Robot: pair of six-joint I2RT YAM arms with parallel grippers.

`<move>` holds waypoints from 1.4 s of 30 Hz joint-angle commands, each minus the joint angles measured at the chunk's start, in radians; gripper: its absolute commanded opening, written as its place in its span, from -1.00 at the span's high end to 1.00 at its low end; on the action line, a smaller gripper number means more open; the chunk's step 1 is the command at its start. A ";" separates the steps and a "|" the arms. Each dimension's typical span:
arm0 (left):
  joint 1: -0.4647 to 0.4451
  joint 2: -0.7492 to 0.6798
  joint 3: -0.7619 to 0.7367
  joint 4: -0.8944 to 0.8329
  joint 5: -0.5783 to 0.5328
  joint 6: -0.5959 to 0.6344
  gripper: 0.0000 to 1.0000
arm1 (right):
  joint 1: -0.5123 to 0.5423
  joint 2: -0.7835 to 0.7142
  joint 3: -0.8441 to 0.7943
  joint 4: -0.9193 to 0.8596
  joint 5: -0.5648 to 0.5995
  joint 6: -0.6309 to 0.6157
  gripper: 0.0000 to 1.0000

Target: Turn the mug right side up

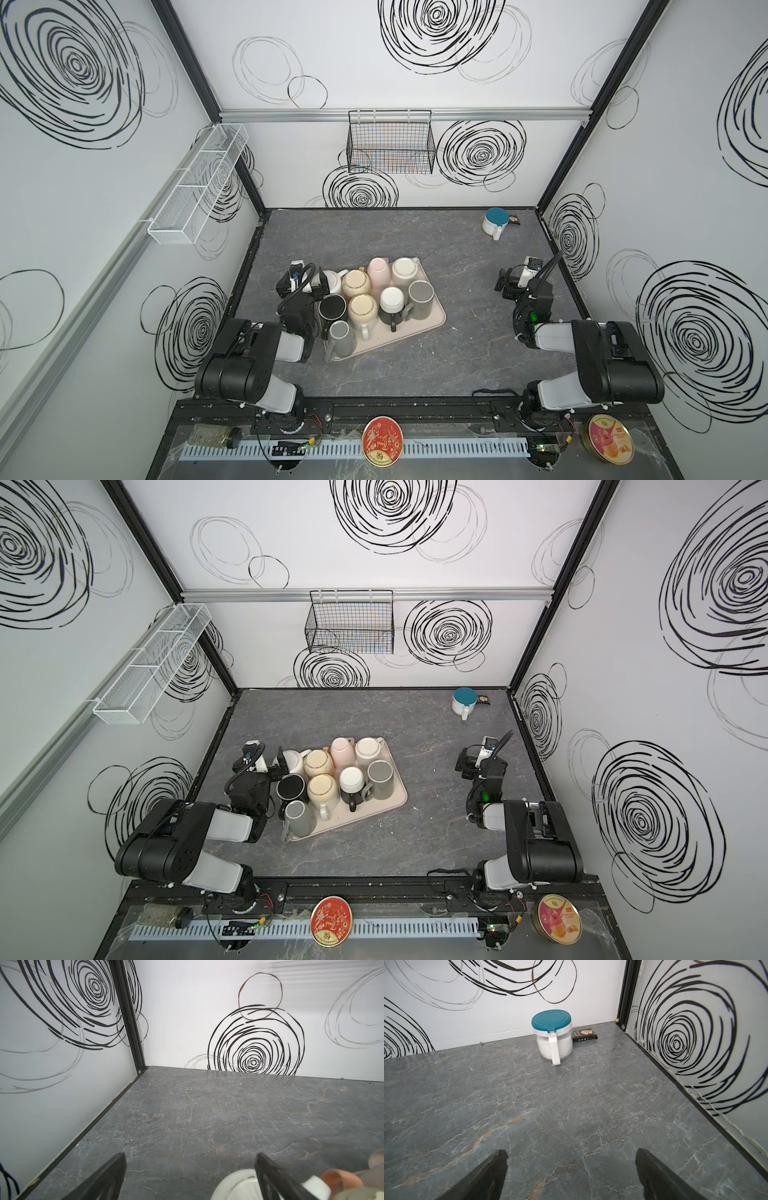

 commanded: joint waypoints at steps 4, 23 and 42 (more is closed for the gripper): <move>-0.007 -0.014 0.000 0.030 0.010 0.015 -0.98 | -0.002 0.006 0.007 0.008 0.013 0.000 -1.00; -0.007 -0.014 -0.001 0.029 0.011 0.015 -0.99 | -0.002 0.006 0.007 0.008 0.013 0.000 -1.00; 0.013 -0.116 -0.004 -0.049 -0.024 -0.021 -0.98 | -0.002 -0.059 0.081 -0.170 -0.041 -0.022 -1.00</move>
